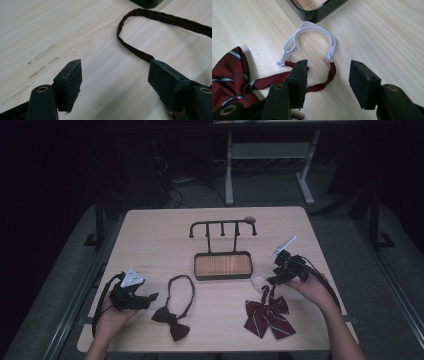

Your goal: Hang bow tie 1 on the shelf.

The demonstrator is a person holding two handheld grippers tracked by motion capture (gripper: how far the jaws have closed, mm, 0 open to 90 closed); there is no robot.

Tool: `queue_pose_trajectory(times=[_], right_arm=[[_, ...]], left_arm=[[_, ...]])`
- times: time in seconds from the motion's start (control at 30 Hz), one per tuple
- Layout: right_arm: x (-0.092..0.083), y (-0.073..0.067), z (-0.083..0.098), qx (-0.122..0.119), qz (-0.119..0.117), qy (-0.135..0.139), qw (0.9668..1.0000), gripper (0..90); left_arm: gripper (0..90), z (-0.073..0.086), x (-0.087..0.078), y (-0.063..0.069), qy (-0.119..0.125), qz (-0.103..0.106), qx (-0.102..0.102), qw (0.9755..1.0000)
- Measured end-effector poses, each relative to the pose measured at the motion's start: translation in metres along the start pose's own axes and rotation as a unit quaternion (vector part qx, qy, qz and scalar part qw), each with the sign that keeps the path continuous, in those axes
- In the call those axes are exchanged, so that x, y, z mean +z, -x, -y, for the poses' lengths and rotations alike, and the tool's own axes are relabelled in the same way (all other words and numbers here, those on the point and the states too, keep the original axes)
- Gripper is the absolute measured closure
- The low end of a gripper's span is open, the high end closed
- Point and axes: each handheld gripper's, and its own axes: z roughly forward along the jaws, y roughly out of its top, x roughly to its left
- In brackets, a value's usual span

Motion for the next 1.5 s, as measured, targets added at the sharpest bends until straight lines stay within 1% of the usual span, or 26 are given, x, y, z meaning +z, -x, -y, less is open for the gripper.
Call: queue_pose_trajectory(times=[0.07, 0.13, 0.23, 0.3, 0.37, 0.4, 0.47, 0.5, 0.57, 0.67, 0.8, 0.83, 0.9, 0.97, 1.13, 1.2, 1.27, 1.33, 1.43, 1.5], right_arm=[[0.001, 0.000, -0.001, 0.001, -0.001, -0.004, 1.0000, 50.8], [0.004, 0.001, -0.003, 0.000, 0.003, -0.011, 0.9999, 51.7], [0.007, 0.001, -0.004, 0.001, -0.001, -0.014, 0.9999, 53.2], [0.009, 0.001, -0.005, -0.002, -0.004, -0.020, 0.9998, 55.0], [0.011, 0.001, -0.006, -0.006, -0.005, -0.019, 0.9998, 56.6], [0.012, 0.001, -0.007, -0.003, -0.007, -0.019, 0.9998, 57.6], [0.013, 0.001, -0.008, -0.006, -0.002, -0.020, 0.9998, 60.4], [0.014, 0.001, -0.008, -0.007, -0.001, -0.022, 0.9997, 61.2], [0.017, 0.001, -0.008, -0.008, 0.005, -0.032, 0.9994, 63.4], [0.019, 0.001, -0.008, -0.007, 0.004, -0.039, 0.9992, 65.2], [0.020, 0.000, -0.008, -0.013, 0.014, -0.040, 0.9990, 68.6], [0.020, 0.000, -0.008, -0.014, 0.013, -0.043, 0.9989, 69.9], [0.020, -0.001, -0.009, -0.014, 0.012, -0.043, 0.9989, 70.3], [0.020, -0.002, -0.009, -0.020, 0.019, -0.045, 0.9986, 71.6], [0.022, -0.002, -0.010, -0.021, 0.021, -0.050, 0.9983, 73.4], [0.024, -0.003, -0.010, -0.028, 0.023, -0.051, 0.9981, 74.0], [0.024, -0.004, -0.011, -0.031, 0.021, -0.053, 0.9979, 77.0], [0.025, -0.004, -0.011, -0.035, 0.026, -0.056, 0.9975, 78.2], [0.026, -0.005, -0.011, -0.036, 0.029, -0.057, 0.9973, 79.2], [0.025, -0.005, -0.011, -0.039, 0.032, -0.059, 0.9970, 82.1]], left_arm=[[27.8, 0.000, 0.000, 0.000, 0.001, 0.000, -0.003, 1.0000], [27.8, 0.000, 0.000, 0.000, -0.001, 0.000, -0.001, 1.0000], [27.8, 0.001, -0.001, 0.001, -0.001, -0.001, -0.002, 1.0000], [27.8, 0.002, -0.002, 0.001, -0.001, -0.003, 0.000, 1.0000], [27.8, 0.002, -0.003, 0.000, -0.002, -0.005, -0.002, 1.0000], [27.8, 0.002, -0.003, 0.000, -0.002, -0.006, -0.003, 1.0000], [27.7, 0.002, -0.003, 0.000, -0.001, -0.007, -0.004, 1.0000], [27.7, 0.001, -0.003, 0.001, -0.003, -0.009, -0.001, 1.0000], [27.4, 0.001, -0.003, 0.002, -0.004, -0.009, 0.000, 0.9999], [27.2, 0.001, -0.003, 0.002, -0.003, -0.011, 0.002, 0.9999], [27.1, 0.001, -0.003, 0.002, -0.003, -0.011, 0.000, 0.9999], [27.1, 0.000, -0.003, 0.003, -0.006, -0.012, 0.004, 0.9999], [27.1, 0.000, -0.003, 0.003, -0.005, -0.012, 0.003, 0.9999], [27.0, 0.000, -0.004, 0.004, -0.004, -0.012, 0.003, 0.9999], [26.8, 0.001, -0.004, 0.005, -0.007, -0.016, 0.007, 0.9998], [26.8, 0.001, -0.003, 0.004, -0.007, -0.015, 0.004, 0.9999], [26.7, 0.001, -0.003, 0.004, -0.007, -0.016, 0.004, 0.9998], [26.7, 0.001, -0.004, 0.004, -0.006, -0.016, 0.002, 0.9998], [26.6, 0.002, -0.005, 0.004, -0.006, -0.017, 0.003, 0.9998], [26.7, 0.002, -0.006, 0.004, -0.007, -0.018, 0.003, 0.9998]])
